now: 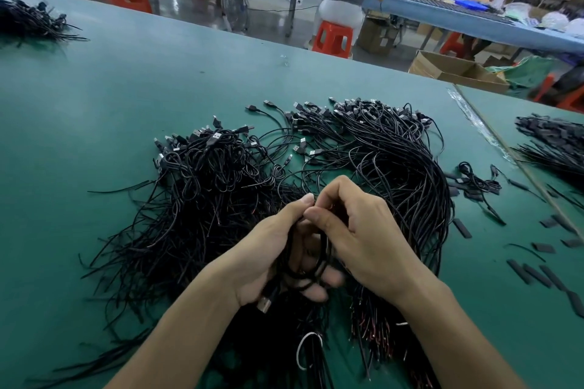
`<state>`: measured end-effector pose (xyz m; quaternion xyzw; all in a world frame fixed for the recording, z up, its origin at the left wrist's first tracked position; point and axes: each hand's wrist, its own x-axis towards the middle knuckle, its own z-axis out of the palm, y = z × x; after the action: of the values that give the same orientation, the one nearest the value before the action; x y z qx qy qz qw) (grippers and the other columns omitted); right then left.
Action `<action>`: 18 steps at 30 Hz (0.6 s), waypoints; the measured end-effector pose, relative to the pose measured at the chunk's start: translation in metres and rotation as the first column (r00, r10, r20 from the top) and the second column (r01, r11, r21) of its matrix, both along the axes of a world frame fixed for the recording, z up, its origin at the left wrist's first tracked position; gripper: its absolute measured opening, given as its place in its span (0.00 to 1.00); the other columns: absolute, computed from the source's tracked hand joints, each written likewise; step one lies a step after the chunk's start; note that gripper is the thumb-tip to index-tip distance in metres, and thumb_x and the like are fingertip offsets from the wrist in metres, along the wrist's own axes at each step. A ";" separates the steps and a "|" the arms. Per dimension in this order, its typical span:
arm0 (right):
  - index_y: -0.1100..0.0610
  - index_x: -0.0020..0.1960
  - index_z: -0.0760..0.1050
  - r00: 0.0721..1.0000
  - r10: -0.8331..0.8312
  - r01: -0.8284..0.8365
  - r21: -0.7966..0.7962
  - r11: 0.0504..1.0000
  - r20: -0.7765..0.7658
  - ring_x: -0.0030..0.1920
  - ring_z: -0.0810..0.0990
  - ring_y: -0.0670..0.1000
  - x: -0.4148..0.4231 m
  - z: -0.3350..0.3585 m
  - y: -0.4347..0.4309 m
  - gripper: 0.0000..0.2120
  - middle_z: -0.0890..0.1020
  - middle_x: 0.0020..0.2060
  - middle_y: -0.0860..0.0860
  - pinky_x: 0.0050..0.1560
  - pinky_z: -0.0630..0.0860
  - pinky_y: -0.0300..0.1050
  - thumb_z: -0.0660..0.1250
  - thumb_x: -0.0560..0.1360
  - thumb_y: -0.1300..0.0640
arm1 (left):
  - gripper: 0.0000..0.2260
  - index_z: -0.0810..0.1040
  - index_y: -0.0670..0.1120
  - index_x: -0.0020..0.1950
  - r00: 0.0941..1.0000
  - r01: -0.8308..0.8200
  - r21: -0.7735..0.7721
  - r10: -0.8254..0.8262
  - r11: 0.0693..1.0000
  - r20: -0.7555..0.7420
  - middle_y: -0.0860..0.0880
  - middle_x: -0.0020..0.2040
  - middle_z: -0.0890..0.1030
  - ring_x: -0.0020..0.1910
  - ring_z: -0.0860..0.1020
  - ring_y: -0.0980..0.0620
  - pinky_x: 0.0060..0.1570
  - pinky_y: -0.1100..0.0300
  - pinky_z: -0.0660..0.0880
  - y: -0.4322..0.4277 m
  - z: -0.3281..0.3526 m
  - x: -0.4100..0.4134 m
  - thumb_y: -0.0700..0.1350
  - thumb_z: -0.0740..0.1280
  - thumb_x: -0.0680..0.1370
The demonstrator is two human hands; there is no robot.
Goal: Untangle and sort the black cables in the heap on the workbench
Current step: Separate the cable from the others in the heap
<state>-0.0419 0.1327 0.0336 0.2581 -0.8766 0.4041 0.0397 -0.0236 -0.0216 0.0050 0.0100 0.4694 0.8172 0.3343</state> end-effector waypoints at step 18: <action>0.49 0.44 0.75 0.974 -0.105 0.148 -0.215 0.965 0.200 0.36 0.82 0.52 -0.013 -0.021 0.007 0.07 0.84 0.37 0.47 0.41 0.80 0.50 0.66 0.80 0.49 | 0.28 0.79 0.48 0.36 0.971 -0.085 -0.180 0.041 0.980 -0.237 0.51 0.25 0.69 0.18 0.64 0.58 0.17 0.68 0.62 -0.009 -0.020 -0.006 0.71 0.59 0.76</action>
<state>-0.0553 0.1401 0.0129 0.1560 -0.8388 0.5215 0.0123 -0.0299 -0.0306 -0.0151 0.0588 0.5807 0.7725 0.2503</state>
